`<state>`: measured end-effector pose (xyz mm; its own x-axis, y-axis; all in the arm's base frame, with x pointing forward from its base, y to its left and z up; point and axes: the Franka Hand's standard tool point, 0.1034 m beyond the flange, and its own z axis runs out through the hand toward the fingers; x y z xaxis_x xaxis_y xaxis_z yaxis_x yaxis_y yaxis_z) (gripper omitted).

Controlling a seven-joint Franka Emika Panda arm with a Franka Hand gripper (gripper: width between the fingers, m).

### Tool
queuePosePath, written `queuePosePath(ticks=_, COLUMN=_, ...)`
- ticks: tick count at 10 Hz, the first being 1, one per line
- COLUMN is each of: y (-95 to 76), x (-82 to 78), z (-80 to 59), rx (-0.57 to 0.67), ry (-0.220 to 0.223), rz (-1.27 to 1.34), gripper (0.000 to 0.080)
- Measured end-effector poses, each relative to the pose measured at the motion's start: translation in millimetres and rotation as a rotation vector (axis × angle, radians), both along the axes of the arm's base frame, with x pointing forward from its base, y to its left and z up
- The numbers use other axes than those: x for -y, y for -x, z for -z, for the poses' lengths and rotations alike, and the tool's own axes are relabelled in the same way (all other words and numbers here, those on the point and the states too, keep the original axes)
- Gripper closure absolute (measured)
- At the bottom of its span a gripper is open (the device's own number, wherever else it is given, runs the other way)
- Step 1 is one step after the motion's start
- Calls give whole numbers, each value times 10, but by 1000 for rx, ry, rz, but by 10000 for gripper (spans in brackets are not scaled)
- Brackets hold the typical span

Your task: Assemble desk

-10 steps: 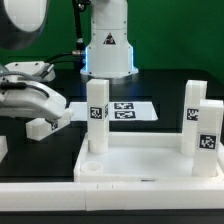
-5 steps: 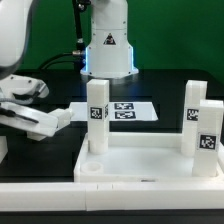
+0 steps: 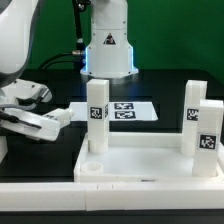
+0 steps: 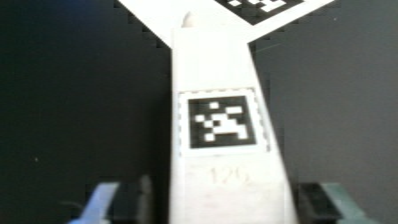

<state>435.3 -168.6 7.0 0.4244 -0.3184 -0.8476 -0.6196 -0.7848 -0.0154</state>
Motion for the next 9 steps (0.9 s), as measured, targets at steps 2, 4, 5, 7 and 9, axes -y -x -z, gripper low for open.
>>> queuePosePath(ticks=2, y=-101, x=4, z=-96, rx=36, ry=9, rz=-8, gripper=515)
queuePosePath(ticks=4, y=-428, x=56, z=-398, rx=168, ry=60, rz=-22, gripper=515)
queuePosePath(ticks=5, y=-524, x=51, z=-575, rx=240, ry=82, rz=-26, gripper=515)
queuePosePath(ticks=7, y=-565, x=73, z=-492, rx=359, ry=182, rz=-22, gripper=515)
queuePosePath(ticks=9, y=-827, x=22, z=-713, rx=483, ry=244, rz=-42, gripper=515)
